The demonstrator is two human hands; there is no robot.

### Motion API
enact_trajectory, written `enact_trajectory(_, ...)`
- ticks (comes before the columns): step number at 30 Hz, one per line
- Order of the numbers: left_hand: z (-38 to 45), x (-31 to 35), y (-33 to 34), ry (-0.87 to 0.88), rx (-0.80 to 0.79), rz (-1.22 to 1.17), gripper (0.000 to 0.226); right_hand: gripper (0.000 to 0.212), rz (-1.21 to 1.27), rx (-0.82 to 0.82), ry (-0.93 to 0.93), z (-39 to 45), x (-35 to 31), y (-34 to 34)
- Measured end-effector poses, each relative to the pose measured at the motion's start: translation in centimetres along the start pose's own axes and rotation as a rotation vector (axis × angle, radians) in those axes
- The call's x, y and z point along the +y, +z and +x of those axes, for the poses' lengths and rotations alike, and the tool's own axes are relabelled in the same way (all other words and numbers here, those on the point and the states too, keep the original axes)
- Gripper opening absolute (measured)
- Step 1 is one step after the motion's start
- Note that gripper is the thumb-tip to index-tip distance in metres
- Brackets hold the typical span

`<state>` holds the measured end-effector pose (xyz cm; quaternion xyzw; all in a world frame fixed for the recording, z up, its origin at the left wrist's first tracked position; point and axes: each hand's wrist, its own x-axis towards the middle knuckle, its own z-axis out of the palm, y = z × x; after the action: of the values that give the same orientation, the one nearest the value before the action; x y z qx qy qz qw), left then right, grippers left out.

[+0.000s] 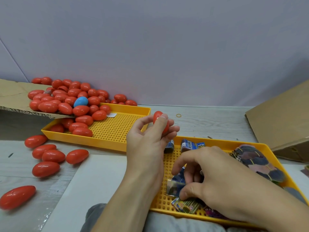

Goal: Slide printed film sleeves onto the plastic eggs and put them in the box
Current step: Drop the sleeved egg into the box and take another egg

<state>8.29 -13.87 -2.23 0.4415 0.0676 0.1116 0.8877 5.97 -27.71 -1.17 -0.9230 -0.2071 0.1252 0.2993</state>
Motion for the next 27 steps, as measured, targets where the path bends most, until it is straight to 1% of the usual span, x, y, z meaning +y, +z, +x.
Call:
enact_trajectory(2, 0.0, 0.0, 0.0, 0.000, 0.001, 0.000, 0.023, 0.021, 0.080, 0.006, -0.021, -0.1, -0.1, -0.2)
enact_trajectory(4, 0.1, 0.0, 0.0, 0.004, 0.003, -0.001, 0.023, 0.016, 0.148, 0.054, -0.046, -0.1, 0.0, -0.5)
enact_trajectory(6, 0.1, -0.1, 0.0, 0.010, 0.000, 0.011, 0.020, 0.011, 0.220, 0.147, -0.056, -0.1, 0.4, -0.8)
enact_trajectory(8, 0.2, -0.2, -0.1, 0.015, -0.008, 0.045, 0.015, 0.006, 0.314, 0.261, -0.033, 0.1, 0.9, -0.9)
enact_trajectory(10, 0.3, -0.4, 0.0, 0.005, -0.015, 0.090, 0.015, 0.001, 0.401, 0.374, -0.007, 0.3, 1.4, -0.9)
enact_trajectory(13, 0.4, -0.6, 0.1, -0.026, -0.048, 0.143, 0.020, 0.015, 0.479, 0.523, 0.018, 0.4, 1.8, -1.0)
enact_trajectory(15, 0.2, -0.9, 0.1, -0.044, -0.119, 0.202, 0.014, 0.021, 0.494, 0.589, 0.057, 0.5, 2.0, -1.2)
enact_trajectory(17, -0.1, -1.1, 0.0, -0.051, -0.232, 0.307, 0.012, 0.022, 0.539, 0.610, 0.079, 0.5, 2.1, -1.3)
enact_trajectory(20, -0.5, -1.3, 0.0, 0.007, -0.348, 0.515, 0.019, 0.018, 0.586, 0.606, 0.055, 0.5, 2.2, -1.3)
enact_trajectory(22, -0.7, -1.2, 0.0, 0.051, -0.349, 0.567, 0.030, 0.013, 0.591, 0.606, 0.032, 0.6, 2.1, -1.2)
enact_trajectory(23, -0.7, -1.1, 0.1, 0.073, -0.338, 0.578, 0.032, 0.010, 0.590, 0.609, 0.025, 0.6, 2.2, -1.2)
enact_trajectory(24, -0.7, -1.1, 0.1, 0.093, -0.327, 0.588, 0.028, 0.008, 0.584, 0.611, 0.020, 0.6, 2.2, -1.1)
enact_trajectory(26, -0.5, -1.2, 0.1, 0.126, -0.303, 0.611, 0.011, 0.004, 0.585, 0.613, 0.017, 0.7, 2.3, -1.1)
enact_trajectory(27, -0.5, -1.3, 0.0, 0.132, -0.287, 0.625, 0.008, 0.003, 0.597, 0.617, 0.021, 0.7, 2.3, -1.0)
